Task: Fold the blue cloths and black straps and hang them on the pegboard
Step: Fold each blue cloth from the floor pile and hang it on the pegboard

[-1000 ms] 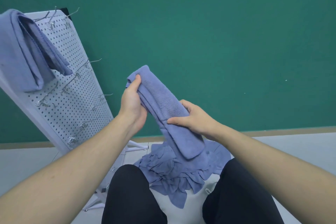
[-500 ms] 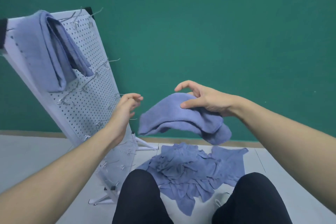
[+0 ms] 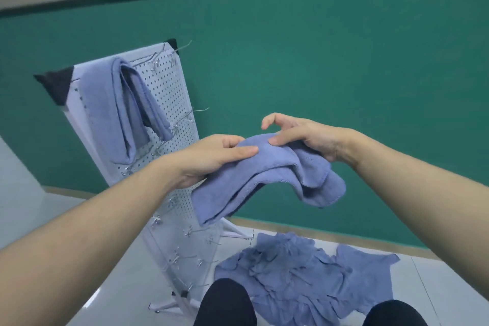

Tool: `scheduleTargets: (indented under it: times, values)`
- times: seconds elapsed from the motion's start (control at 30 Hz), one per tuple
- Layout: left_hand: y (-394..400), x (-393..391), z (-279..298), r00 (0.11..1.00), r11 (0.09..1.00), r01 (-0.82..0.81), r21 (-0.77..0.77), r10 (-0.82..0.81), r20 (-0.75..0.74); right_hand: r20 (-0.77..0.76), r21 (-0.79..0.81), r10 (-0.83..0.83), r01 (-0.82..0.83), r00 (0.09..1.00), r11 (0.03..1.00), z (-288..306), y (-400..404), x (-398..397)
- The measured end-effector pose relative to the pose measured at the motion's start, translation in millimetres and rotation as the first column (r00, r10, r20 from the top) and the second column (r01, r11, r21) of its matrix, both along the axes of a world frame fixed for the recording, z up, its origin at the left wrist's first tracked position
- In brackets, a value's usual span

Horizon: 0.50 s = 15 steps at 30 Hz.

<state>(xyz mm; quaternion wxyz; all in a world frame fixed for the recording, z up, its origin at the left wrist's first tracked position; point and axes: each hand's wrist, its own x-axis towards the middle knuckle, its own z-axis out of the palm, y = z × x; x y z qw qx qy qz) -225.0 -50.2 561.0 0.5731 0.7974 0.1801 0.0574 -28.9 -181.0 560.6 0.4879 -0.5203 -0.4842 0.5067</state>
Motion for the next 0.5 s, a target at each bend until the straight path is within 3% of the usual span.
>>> scheduleTargets:
  times: [0.1,0.33,0.5]
  values:
    - [12.8,1.4,9.8,0.992,0.995,-0.046,-0.086,0.056,0.111,0.069,0.016,-0.034,0.033,0.997,0.999,9.7,20.3,5.9]
    - [40.3,6.5,29.1,0.901,0.929,-0.337,-0.153,0.366,0.233,0.326,0.128,-0.134,0.097,0.936,0.987,21.7,72.0,8.9]
    - [60.5,7.4,52.5,0.731,0.833,-0.505,-0.225,0.551,0.402,0.129,0.264,-0.274,0.233,0.953,0.936,43.1,121.1,-2.9]
